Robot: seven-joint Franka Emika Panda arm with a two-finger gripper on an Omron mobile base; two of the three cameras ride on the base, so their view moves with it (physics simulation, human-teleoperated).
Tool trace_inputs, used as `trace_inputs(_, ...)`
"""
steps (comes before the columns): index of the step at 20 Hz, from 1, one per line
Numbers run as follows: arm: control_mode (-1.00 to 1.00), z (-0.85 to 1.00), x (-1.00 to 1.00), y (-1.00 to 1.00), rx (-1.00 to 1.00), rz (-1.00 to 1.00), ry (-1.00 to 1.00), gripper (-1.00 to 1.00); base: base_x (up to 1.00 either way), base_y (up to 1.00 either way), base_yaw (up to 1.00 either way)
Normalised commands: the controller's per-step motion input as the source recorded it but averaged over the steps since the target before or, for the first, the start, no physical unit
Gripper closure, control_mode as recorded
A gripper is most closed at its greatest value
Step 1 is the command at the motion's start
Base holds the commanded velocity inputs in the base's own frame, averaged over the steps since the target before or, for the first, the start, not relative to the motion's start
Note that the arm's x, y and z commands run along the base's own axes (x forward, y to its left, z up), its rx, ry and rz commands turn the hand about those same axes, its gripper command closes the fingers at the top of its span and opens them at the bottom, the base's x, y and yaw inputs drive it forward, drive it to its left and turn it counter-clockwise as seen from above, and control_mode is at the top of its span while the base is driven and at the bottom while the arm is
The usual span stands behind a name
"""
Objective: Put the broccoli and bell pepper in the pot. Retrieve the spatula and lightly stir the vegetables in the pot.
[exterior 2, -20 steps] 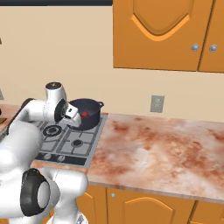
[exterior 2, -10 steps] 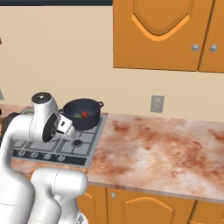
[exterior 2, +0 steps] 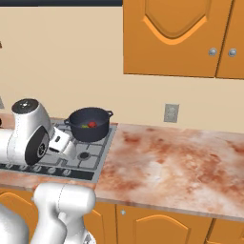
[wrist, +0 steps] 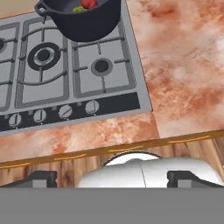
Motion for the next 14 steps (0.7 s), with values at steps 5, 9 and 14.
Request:
trace_inputs(5, -1.00, 0.03, -0.24, 0.00, 0.00, 0.00, -0.03, -1.00, 0.00, 0.00, 0.00)
trace_inputs(9, -1.00, 0.00, 0.00, 0.00, 0.00, 0.00, 0.00, -1.00, 0.00, 0.00, 0.00)
trace_inputs(14, 1.00, 0.00, -0.04, 0.00, 0.00, 0.00, 0.00, -1.00, -0.26, 0.24, 0.00)
